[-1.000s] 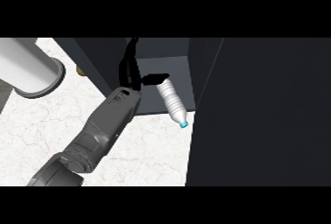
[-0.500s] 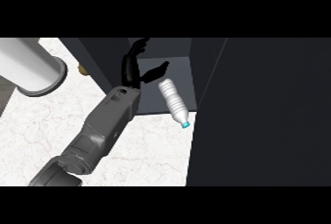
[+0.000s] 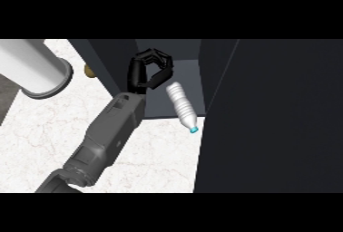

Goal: Pick up the bottled water, place it into the cabinet and close the cabinet

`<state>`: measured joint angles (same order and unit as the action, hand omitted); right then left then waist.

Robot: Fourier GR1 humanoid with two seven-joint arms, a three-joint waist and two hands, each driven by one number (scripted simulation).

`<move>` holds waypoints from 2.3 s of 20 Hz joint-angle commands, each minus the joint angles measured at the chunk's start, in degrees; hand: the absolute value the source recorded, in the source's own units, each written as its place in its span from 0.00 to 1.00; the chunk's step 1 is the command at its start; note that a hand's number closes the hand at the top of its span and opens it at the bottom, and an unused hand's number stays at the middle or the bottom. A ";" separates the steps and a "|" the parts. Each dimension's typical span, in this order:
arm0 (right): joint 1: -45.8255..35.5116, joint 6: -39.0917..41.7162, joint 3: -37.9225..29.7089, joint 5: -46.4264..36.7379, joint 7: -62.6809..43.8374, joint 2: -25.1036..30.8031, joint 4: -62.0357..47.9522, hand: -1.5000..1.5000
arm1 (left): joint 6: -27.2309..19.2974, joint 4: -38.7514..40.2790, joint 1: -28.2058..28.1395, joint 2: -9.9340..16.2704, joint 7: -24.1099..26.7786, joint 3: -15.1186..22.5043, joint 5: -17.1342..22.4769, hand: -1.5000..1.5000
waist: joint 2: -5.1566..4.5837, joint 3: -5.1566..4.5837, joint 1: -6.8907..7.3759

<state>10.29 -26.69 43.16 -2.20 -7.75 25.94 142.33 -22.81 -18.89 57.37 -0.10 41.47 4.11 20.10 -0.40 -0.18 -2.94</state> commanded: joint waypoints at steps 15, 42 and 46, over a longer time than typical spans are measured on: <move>-0.60 -3.43 0.75 -5.41 -2.83 1.66 3.38 0.00 | 11.77 -40.52 -27.51 1.80 -12.01 11.90 8.81 1.00 | 1.58 0.12 5.24; -17.72 4.23 11.07 -1.81 -19.78 -4.22 3.25 1.00 | 16.62 -100.13 -85.15 23.99 -12.42 15.70 12.72 1.00 | 0.96 -0.02 4.64; -28.10 2.98 7.95 -3.94 -24.74 -11.96 -3.19 1.00 | 20.04 -99.93 -91.83 26.12 -9.03 15.11 12.95 1.00 | 0.93 -0.12 5.41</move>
<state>-10.67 -21.90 48.26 -3.50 -27.74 22.61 140.06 -5.64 -116.29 -28.83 22.71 30.72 21.69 31.49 0.53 -0.24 2.06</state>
